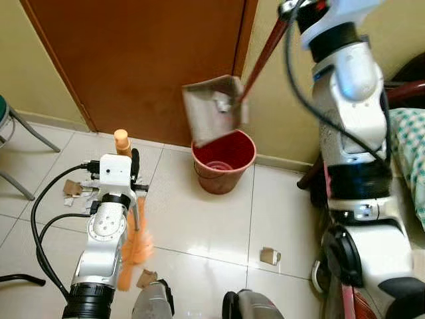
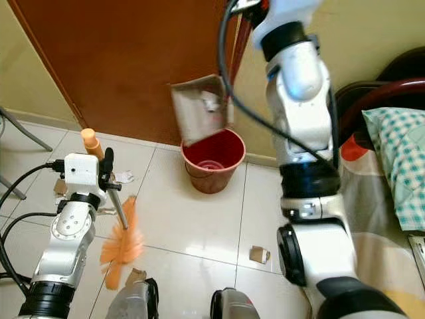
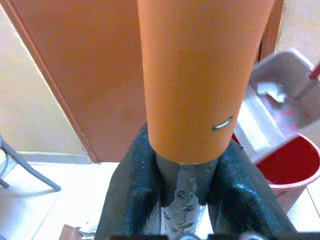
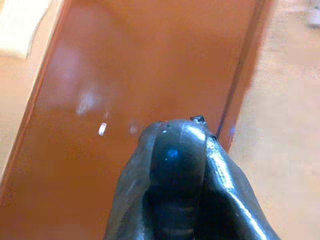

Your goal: Sweep floor

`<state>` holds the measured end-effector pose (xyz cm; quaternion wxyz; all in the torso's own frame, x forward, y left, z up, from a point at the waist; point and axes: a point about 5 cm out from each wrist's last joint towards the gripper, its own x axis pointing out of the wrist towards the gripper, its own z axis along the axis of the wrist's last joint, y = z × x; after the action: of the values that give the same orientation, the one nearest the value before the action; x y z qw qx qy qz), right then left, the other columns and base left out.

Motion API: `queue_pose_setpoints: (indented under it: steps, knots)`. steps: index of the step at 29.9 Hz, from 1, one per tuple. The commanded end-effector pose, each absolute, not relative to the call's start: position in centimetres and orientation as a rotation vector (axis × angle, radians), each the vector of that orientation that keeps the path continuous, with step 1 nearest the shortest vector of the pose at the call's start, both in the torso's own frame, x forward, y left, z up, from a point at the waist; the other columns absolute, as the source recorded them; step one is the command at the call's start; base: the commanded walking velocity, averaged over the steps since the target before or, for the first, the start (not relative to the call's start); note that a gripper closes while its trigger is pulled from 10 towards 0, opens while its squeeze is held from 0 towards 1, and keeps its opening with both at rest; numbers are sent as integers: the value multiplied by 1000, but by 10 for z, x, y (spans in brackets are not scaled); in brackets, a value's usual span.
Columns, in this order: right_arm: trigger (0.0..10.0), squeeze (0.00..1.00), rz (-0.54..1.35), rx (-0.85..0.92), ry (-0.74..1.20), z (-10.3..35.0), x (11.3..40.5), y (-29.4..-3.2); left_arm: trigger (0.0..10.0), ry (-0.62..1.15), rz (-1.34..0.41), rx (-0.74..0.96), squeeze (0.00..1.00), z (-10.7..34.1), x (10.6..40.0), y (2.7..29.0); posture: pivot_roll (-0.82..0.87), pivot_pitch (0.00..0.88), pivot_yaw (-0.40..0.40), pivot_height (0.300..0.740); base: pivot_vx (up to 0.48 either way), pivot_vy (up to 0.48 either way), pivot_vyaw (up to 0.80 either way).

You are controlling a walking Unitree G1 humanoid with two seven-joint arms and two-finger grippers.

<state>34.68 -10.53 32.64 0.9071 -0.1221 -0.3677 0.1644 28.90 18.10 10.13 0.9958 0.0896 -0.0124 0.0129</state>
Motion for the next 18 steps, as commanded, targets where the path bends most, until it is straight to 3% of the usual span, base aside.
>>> queue_pose_setpoints:
  steps: [1,9,18]
  knots:
    - [10000,0,376,-364,-847,325,338,-93,10000,1,21,175,0,95,287,179,-23,100,-57,740,0,0,0]
    - [10000,0,555,-552,-812,268,323,-65,10000,2,15,177,0,95,287,178,-21,99,-56,740,0,0,0]
    - [10000,0,565,-614,-851,261,319,-60,10000,-1,4,180,0,96,288,176,-19,99,-53,740,0,0,0]
